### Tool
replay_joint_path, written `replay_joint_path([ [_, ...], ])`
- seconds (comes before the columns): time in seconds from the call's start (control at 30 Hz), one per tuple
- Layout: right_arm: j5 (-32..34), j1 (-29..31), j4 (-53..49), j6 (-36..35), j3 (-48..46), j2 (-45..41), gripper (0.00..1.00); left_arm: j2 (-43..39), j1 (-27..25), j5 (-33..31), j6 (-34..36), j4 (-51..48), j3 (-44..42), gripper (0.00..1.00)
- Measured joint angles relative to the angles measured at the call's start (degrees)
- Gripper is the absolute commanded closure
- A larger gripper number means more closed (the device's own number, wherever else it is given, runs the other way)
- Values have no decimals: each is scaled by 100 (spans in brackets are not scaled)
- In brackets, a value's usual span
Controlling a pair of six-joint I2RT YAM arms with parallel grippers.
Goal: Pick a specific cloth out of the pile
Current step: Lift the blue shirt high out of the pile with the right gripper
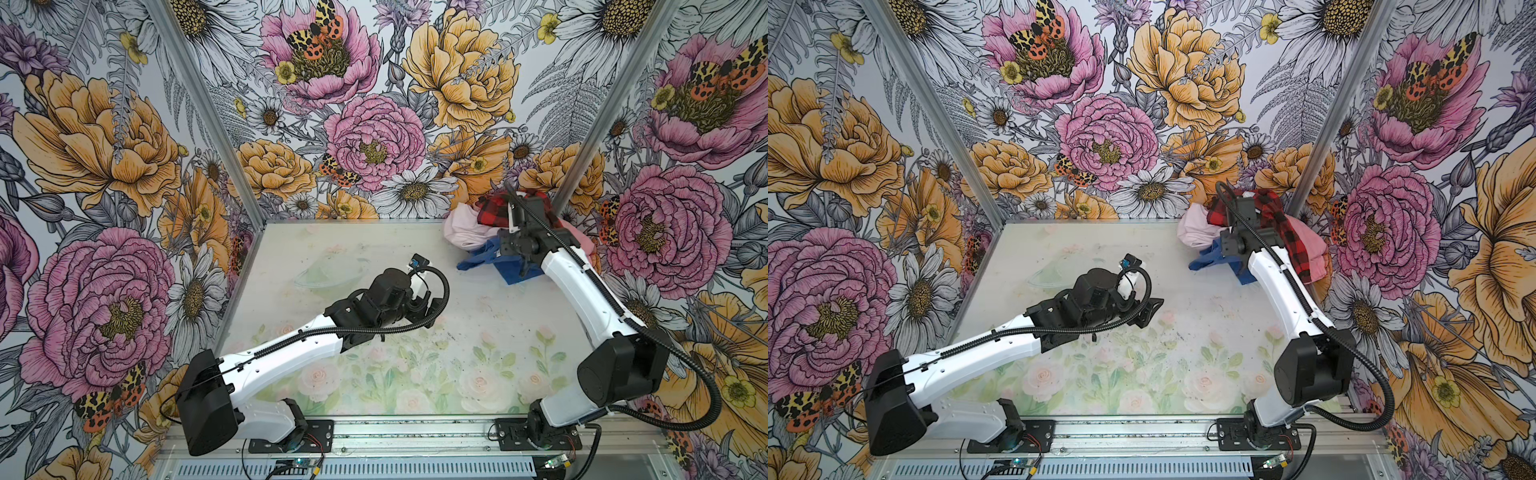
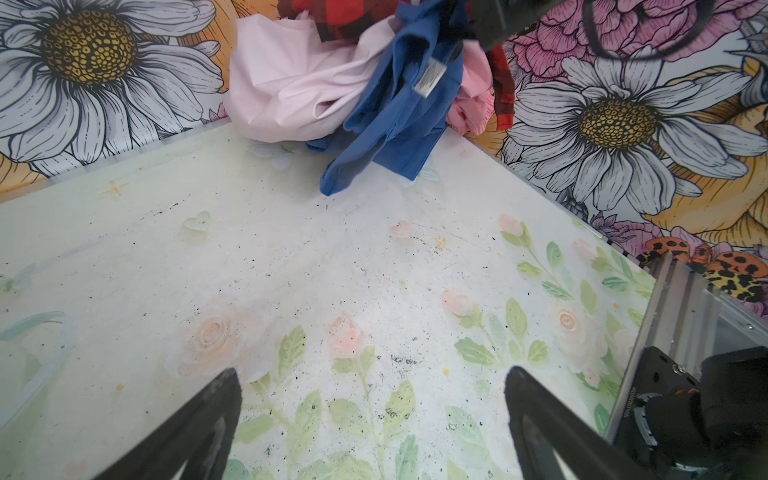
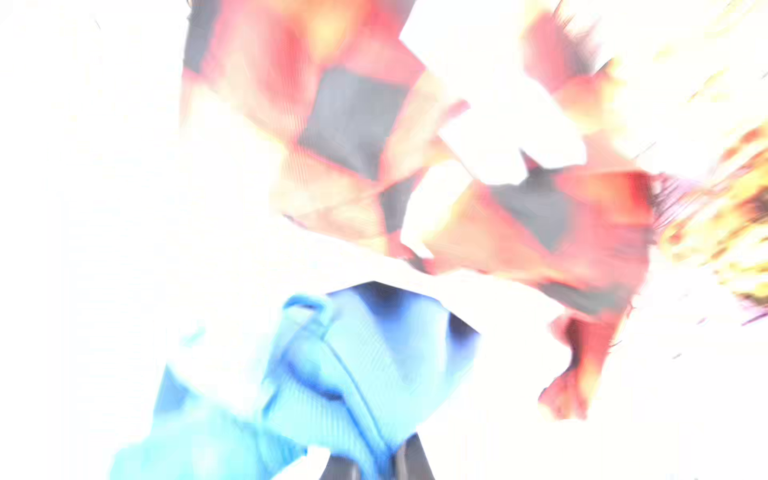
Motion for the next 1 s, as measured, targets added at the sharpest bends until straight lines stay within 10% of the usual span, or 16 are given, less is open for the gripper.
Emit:
replay_joint_path([
  [0.37, -627, -4, -927, -306, 6476, 1075, 100, -328, -101, -4, 17, -4, -354, 1],
  [0.67, -2479, 105, 1766, 1338, 5978, 203, 100, -518, -151, -184, 247, -4, -472, 1],
  [1.0, -2822, 103, 3303, 3342, 6168, 380, 100, -2234, -151, -90, 1023, 514, -1419, 1],
])
